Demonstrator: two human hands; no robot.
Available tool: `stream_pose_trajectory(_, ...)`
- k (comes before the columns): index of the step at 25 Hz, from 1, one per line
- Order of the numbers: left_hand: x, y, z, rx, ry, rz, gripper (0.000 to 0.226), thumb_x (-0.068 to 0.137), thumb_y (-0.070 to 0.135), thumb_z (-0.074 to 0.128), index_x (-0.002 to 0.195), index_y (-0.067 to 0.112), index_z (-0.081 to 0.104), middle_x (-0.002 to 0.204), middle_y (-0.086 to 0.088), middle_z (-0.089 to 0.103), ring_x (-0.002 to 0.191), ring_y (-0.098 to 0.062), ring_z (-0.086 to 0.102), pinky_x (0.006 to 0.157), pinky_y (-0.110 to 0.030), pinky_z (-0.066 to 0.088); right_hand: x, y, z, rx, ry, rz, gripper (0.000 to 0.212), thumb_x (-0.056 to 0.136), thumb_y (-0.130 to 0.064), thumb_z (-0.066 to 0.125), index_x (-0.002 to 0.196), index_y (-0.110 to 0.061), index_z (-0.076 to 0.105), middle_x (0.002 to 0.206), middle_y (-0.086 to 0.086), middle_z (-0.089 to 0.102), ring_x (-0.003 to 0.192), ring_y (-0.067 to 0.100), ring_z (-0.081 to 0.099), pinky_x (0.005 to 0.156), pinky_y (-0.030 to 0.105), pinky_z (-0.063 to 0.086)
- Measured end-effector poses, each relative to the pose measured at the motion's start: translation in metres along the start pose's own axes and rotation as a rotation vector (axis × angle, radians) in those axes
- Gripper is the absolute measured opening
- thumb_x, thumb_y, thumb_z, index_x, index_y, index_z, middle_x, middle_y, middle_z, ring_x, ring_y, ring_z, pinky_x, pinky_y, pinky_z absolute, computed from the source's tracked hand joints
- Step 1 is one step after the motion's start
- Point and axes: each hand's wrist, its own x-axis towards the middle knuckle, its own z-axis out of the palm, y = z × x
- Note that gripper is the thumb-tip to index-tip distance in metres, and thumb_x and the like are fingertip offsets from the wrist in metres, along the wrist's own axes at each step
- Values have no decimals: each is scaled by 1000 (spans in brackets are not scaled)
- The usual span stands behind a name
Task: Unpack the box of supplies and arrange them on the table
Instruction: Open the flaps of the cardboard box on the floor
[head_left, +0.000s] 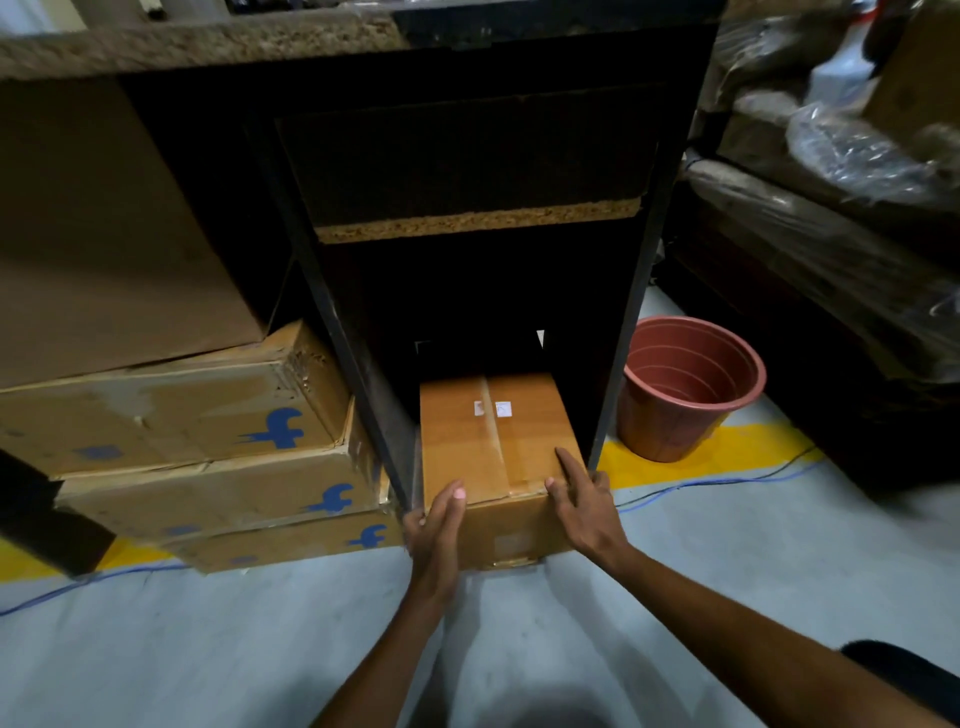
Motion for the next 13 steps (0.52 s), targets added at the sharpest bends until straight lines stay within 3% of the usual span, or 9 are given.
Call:
stream_pose_trajectory(3,-10,0,-8,220,38,26,40,82,71,42,111,48,57,121,0,42,109,-19,48,93,-35,39,-13,2,-11,-42,-104,35,51,102,-42,46,149,-36,28,136,18,35,118,38,51,104,45,46)
stream_pose_trajectory(6,17,18,-10,244,88,71,25,96,44,55,118,33,52,124,-9,43,108,-28,54,75,-26,40,11,-18,-20,-45,-136,109,47,100,-41,51,140,-28,30,136,22,38,118,40,50,100,41,44)
stream_pose_trajectory(8,41,28,-11,282,10,24,46,94,42,61,136,32,44,136,-13,40,120,-35,50,86,-34,45,28,-29,-20,-28,-165,160,59,95,-47,58,143,-31,27,139,23,38,123,41,48,103,44,42)
stream_pose_trajectory(10,54,28,-9,343,-86,-30,65,94,43,62,150,35,31,147,-15,34,133,-38,40,103,-46,40,36,-29,-17,-61,-191,155,71,93,-52,59,150,-40,19,144,23,35,127,42,46,108,47,39)
stream_pose_trajectory(13,57,21,-7,390,-119,27,69,95,43,60,155,38,24,155,-15,33,140,-37,35,111,-48,33,34,-25,-13,-98,-200,150,77,93,-59,55,154,-46,11,148,23,31,130,42,45,109,48,37)
